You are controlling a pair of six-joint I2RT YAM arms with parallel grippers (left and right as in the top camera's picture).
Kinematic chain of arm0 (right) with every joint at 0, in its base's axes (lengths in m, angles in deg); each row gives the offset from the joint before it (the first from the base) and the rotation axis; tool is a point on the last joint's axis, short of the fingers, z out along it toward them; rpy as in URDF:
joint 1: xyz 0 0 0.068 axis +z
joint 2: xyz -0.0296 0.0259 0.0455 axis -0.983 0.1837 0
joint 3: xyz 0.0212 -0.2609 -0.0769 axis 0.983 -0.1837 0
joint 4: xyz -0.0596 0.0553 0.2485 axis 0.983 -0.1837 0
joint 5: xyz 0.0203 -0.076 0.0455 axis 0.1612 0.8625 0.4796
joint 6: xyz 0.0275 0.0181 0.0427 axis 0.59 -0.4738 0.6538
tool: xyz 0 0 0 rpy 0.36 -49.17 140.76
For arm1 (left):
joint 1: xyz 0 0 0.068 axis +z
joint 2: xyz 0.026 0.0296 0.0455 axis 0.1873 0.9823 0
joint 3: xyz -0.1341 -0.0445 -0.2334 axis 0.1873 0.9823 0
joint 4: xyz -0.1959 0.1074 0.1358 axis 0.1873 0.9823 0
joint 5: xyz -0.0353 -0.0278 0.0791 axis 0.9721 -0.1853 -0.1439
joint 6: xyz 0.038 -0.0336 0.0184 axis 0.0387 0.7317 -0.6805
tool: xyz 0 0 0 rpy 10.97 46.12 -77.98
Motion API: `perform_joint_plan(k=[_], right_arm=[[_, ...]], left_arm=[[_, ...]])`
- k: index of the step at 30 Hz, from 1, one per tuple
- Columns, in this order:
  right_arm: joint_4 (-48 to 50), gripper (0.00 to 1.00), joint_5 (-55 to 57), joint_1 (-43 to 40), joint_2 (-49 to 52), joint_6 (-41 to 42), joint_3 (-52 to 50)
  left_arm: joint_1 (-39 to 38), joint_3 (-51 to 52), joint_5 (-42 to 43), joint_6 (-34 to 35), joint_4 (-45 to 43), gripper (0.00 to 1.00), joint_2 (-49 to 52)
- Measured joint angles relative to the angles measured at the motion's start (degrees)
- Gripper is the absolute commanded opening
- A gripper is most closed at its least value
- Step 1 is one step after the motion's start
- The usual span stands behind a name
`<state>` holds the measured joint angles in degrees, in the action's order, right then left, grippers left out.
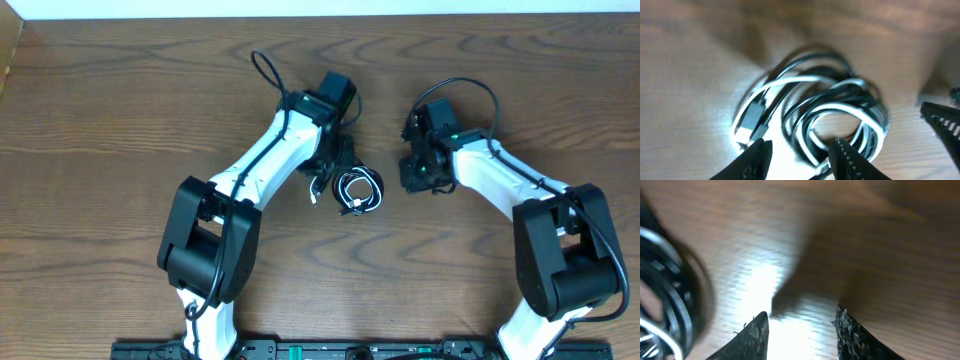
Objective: Untangle cables
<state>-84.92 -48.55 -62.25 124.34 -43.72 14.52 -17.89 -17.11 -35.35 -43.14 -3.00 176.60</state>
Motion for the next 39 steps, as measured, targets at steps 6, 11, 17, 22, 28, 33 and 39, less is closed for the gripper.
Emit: perform_joint_plan(k=[6,11,17,22,28,33,39], right_arm=[[-0.20,0.43,2.29,-3.50,-0.02,1.84,0.00],[-0.66,0.46,2.34,-5.68,-0.09,2.19,0.00],[-0.57,0.45,-2.32,-5.46,-0.13,2.36,0.00],[-0.50,0.46,-6.43,-3.87,-0.13,2.36,0.00],[-0.07,0.47,-8.41,-1.86,-0.13,2.38,0.00],[0.39,0.46,-10.78,-0.11,-0.13,2.36,0.00],[2.80,0.50,-17.59,1.70,-0.13,0.74,0.00]], left_arm=[[-3.54,-0.17,-0.68,0.35,-3.04,0.43,0.00],[-6.95,-0.17,-0.85,0.33,-5.84,0.43,0.00],[-8.28,-0.17,-2.91,0.33,-5.53,0.43,0.00],[-7.85,-0.17,-5.01,0.33,-4.11,0.43,0.00],[-7.76,0.35,-6.14,1.66,-3.85,0.43,0.00],[-7.58,3.15,-10.64,3.78,-1.92,0.43,0.22],[-4.26,3.21,-11.58,4.22,1.49,0.43,0.24]])
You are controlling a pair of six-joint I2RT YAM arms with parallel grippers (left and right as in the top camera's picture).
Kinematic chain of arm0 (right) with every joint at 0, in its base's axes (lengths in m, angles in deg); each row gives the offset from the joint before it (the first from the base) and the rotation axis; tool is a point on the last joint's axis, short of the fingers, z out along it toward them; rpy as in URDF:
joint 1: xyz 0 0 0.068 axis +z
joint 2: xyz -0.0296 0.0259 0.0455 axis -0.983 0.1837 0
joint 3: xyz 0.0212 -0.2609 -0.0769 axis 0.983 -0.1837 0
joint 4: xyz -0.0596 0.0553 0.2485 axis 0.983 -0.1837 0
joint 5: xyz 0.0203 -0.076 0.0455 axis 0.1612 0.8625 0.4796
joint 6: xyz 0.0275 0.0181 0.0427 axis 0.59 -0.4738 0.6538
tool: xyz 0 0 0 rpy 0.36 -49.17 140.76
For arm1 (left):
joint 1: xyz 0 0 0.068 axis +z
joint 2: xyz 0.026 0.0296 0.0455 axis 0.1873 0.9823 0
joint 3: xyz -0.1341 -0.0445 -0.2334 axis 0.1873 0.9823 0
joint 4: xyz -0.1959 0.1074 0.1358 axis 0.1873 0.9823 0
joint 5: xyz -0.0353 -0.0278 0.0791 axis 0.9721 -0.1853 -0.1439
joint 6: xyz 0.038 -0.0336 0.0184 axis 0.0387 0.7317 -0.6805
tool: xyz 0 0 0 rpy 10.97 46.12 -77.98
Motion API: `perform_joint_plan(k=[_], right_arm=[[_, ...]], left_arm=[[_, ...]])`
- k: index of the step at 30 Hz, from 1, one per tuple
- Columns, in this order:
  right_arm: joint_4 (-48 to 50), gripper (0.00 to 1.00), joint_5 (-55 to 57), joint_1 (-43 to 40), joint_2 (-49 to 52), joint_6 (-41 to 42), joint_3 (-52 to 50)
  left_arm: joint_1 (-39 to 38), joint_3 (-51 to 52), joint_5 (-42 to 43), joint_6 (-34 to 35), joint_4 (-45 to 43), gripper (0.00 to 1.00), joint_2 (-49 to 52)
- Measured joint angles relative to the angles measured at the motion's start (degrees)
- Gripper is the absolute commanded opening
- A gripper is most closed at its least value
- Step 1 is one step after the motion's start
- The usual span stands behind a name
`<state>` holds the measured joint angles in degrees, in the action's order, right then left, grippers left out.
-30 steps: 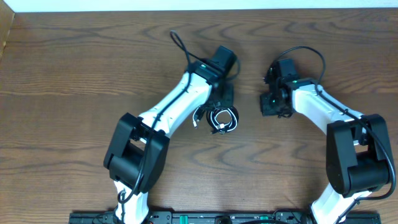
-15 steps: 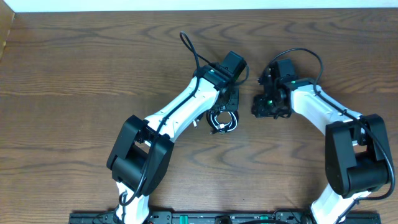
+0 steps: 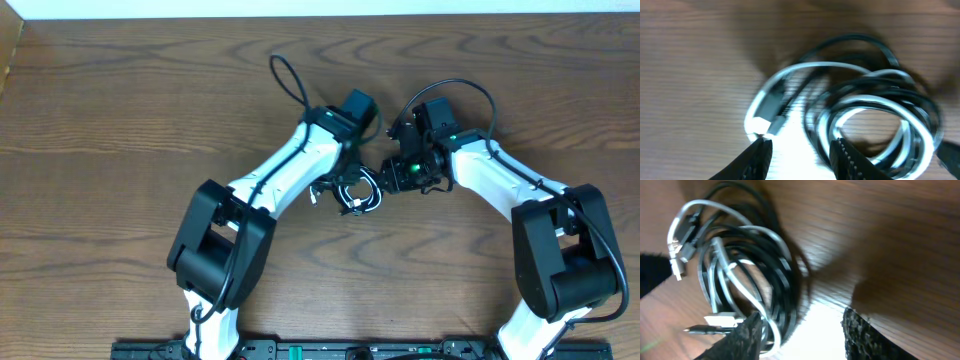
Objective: Untangle cables
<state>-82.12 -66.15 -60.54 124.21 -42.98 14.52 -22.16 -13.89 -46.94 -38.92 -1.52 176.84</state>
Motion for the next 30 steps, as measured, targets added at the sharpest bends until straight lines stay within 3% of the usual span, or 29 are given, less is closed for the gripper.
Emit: perform_joint_plan(k=[5,11,13,14,16,20,28,30], right_arm=[[1.64,0.54,-1.77,0.94,0.00,-0.63,0.00],[4.79,0.59,-1.86,2.43,0.00,-4.66,0.00],[5.05,0.58,-1.36,3.34,0.00,-5.95,0.00],[5.09,0.52,-0.90,3.74,0.00,-6.49,0.00],[5.25,0.46,-0.31,3.87,0.00,-6.86,0.00],[5.84,0.45,1.25,3.87,0.00,-7.06,0.00],[6.73,0.47,2.56,3.87,0.02,-9.99,-0.02],[6.75,0.54,2.40,3.87,0.02,-11.02,-0.02]], left_arm=[[3.76,0.00,3.43,-2.69,1.62,0.43,0.00],[8.48,0.00,14.93,-8.20,1.64,0.43,0.00],[9.81,0.00,17.03,-9.64,1.60,0.43,0.00],[10.40,0.00,17.88,-10.21,1.40,0.43,0.00],[10.47,0.00,18.38,-10.40,0.72,0.43,0.00],[10.45,0.00,18.56,-10.43,0.11,0.43,0.00],[10.45,0.00,18.56,-11.26,-0.17,0.43,0.00],[10.45,0.00,18.56,-11.23,-0.24,0.43,0.00]])
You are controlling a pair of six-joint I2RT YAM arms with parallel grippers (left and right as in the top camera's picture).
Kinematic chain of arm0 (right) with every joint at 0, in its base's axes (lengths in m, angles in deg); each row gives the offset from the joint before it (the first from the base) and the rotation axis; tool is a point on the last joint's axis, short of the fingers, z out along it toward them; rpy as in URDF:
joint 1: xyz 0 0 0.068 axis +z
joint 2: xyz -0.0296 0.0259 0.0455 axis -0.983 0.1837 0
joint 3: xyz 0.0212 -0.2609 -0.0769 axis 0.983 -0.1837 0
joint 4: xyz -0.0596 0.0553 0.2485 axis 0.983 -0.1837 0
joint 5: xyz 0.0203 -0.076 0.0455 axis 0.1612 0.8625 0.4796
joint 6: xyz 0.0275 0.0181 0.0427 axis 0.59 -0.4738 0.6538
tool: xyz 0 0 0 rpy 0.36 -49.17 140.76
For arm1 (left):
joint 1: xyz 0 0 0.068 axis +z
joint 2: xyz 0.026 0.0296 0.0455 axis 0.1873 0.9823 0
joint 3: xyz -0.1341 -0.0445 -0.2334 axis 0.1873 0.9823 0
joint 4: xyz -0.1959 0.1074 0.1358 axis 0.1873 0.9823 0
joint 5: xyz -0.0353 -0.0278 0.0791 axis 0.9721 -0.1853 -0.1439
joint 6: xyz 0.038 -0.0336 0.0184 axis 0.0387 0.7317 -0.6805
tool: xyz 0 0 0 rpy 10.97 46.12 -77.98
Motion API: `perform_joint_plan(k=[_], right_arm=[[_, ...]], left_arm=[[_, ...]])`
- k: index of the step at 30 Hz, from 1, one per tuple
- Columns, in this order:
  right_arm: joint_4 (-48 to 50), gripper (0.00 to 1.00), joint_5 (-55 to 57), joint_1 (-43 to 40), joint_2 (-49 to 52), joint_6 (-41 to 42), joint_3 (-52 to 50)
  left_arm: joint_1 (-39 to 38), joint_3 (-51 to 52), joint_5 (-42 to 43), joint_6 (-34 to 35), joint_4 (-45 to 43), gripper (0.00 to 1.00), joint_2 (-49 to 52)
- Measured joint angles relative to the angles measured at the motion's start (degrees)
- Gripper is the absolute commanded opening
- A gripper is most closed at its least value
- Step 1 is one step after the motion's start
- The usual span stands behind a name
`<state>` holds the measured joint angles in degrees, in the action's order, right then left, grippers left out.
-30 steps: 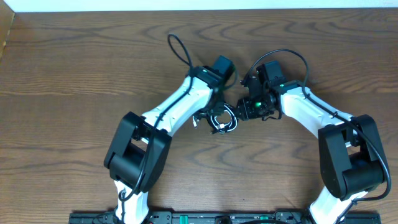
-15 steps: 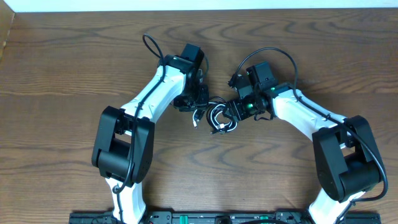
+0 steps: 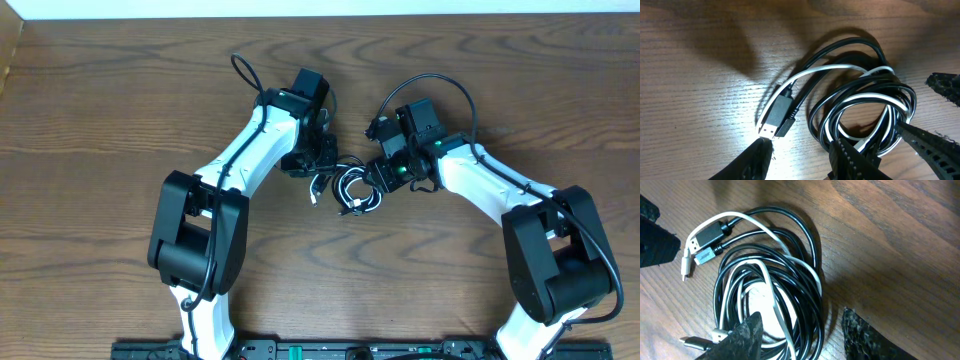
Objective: Untangle cables
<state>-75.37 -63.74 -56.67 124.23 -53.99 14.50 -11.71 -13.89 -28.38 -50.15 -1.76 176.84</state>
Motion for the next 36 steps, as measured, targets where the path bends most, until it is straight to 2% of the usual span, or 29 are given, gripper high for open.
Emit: perform_joint_plan(k=[2,3,4,5,16,18,19,20,24,29,33,36], right_arm=[[0.00,0.54,-1.29,0.00,0.00,-2.38,0.00],[0.02,0.50,-1.68,0.00,0.00,-3.06,0.00],[0.00,0.43,-1.92,0.00,0.00,-3.76,0.00],[0.02,0.41,-2.12,0.00,0.02,-4.33,0.00],[0.76,0.36,-2.60,0.00,1.27,-5.07,0.00],[1.09,0.30,-2.80,0.00,2.01,-5.31,0.00],[1.16,0.19,-2.82,0.00,2.21,-5.49,0.00],[1.38,0.14,-2.80,0.00,2.36,-6.01,0.00],[1.42,0.01,-3.26,-0.02,2.38,-6.05,0.00],[1.14,0.02,-6.91,-2.23,2.38,-5.88,0.00],[0.24,0.14,-11.67,-6.34,2.40,-6.01,0.00],[-0.92,0.29,-14.03,-7.19,2.43,-6.08,0.00]], left_arm=[[0.00,0.00,0.00,-0.02,-0.07,0.43,0.00],[0.00,0.00,0.00,-0.02,-0.07,0.43,0.00],[0.00,0.00,0.00,-0.02,-0.07,0.43,0.00],[0.00,0.00,0.02,-0.02,-0.07,0.43,0.00],[0.00,0.00,0.02,-0.02,-0.26,0.43,0.00],[0.00,0.00,0.02,-0.02,-0.26,0.43,0.00],[0.00,0.00,0.02,-0.02,-0.24,0.43,0.00],[0.00,0.00,0.02,-0.02,-0.15,0.43,0.00],[0.00,0.00,4.13,-0.68,0.15,0.43,0.00],[0.44,0.00,7.26,-3.15,1.25,0.43,0.00],[4.55,0.00,10.64,-5.64,4.09,0.43,0.00],[7.04,0.00,13.31,-9.55,4.50,0.44,0.00]])
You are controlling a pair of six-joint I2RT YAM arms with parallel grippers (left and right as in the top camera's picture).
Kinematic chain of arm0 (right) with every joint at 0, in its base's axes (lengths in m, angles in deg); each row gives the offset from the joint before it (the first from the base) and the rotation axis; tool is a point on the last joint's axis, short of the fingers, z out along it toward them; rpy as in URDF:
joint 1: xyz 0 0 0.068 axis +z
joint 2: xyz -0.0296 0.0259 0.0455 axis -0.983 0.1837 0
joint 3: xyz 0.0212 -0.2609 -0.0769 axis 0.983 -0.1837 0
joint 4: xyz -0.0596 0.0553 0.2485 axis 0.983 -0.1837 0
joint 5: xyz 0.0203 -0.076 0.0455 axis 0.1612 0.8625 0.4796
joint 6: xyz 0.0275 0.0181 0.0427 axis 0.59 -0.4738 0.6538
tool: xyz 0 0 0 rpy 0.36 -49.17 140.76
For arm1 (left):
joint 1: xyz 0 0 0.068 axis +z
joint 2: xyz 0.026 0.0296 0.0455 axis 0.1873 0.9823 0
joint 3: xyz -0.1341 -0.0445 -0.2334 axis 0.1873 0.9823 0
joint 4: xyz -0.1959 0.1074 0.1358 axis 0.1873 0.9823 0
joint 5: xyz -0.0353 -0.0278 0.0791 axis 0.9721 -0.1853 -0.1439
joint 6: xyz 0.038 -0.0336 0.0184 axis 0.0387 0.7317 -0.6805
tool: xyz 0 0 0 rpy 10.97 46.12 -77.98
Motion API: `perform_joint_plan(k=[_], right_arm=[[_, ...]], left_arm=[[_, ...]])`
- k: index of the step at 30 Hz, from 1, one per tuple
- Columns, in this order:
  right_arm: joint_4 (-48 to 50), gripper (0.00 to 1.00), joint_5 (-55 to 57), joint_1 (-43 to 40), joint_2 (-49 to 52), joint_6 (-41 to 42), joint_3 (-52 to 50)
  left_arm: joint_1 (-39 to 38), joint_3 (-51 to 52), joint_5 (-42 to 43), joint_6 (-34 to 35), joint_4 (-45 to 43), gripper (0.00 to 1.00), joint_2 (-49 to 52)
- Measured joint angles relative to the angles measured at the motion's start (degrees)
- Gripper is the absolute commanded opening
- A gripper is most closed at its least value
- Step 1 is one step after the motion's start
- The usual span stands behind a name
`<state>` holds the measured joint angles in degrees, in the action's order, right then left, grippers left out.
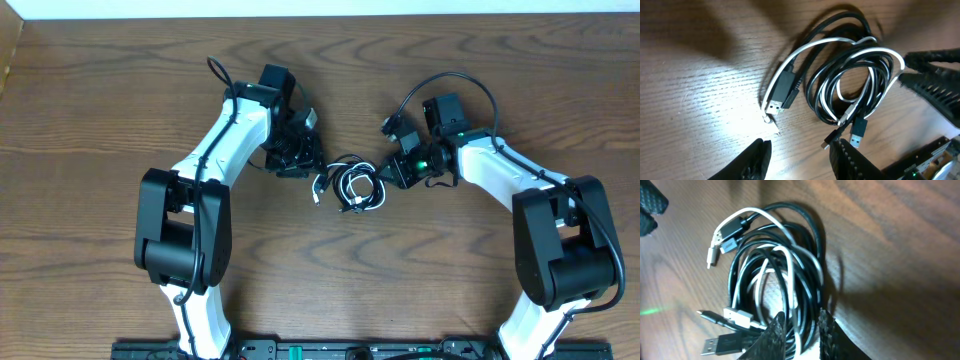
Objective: Untangle cables
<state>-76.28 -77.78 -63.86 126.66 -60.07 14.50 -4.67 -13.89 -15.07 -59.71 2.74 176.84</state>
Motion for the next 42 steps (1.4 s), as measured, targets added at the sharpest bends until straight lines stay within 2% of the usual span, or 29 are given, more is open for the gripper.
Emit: perform_joint_plan(k=[1,4,5,8,9,10,15,22,30,31,34,42], right_arm=[[-0.42,0.32,-0.28,0.02,0.00,0.11,0.00],[-0.66,0.34,-2.29,0.02,0.04,0.55,0.00],[-0.85,0.41,-3.91,0.07,0.04,0.92,0.00],[-2.67,0.48,-5.68,0.07,0.04,3.26,0.00],[-4.00,0.50,-5.11,0.17,0.04,5.33,0.00],[-4.76,0.50,-4.24,0.35,0.04,6.38,0.00],[-6.80,0.50,4.17,2.36,0.11,14.01,0.00],[-6.78,0.52,8.00,3.91,-0.02,19.26,0.13],[-11.45,0.60,10.51,4.17,-0.68,20.94,0.72],[-12.31,0.61,11.26,4.28,-0.83,20.94,0.76],[-13.31,0.62,13.07,4.76,-1.14,20.92,0.85],[-13.55,0.61,15.43,6.01,-1.29,20.57,1.05]], left_arm=[[-0.09,0.00,0.17,-0.61,0.04,0.44,0.00],[-1.81,0.00,0.31,-2.54,-0.26,0.43,0.00],[-2.54,0.00,-0.70,-1.97,0.13,0.43,0.02],[-3.34,1.49,-4.46,2.91,0.61,0.44,0.02],[-3.34,2.64,-5.09,4.07,-0.20,0.52,0.07],[-3.34,4.00,-5.79,4.83,-1.60,0.52,0.07],[-3.37,10.23,-7.89,7.26,-8.26,0.54,0.39],[-3.50,10.38,-15.13,11.26,-10.73,0.54,-0.02],[-4.17,10.34,-17.84,13.49,-11.78,0.54,-0.07],[-4.33,10.34,-18.16,13.75,-11.82,0.57,-0.07],[-4.87,10.32,-18.56,13.88,-12.13,0.62,-0.11],[-4.83,9.11,-19.45,12.31,-8.50,0.63,0.04]])
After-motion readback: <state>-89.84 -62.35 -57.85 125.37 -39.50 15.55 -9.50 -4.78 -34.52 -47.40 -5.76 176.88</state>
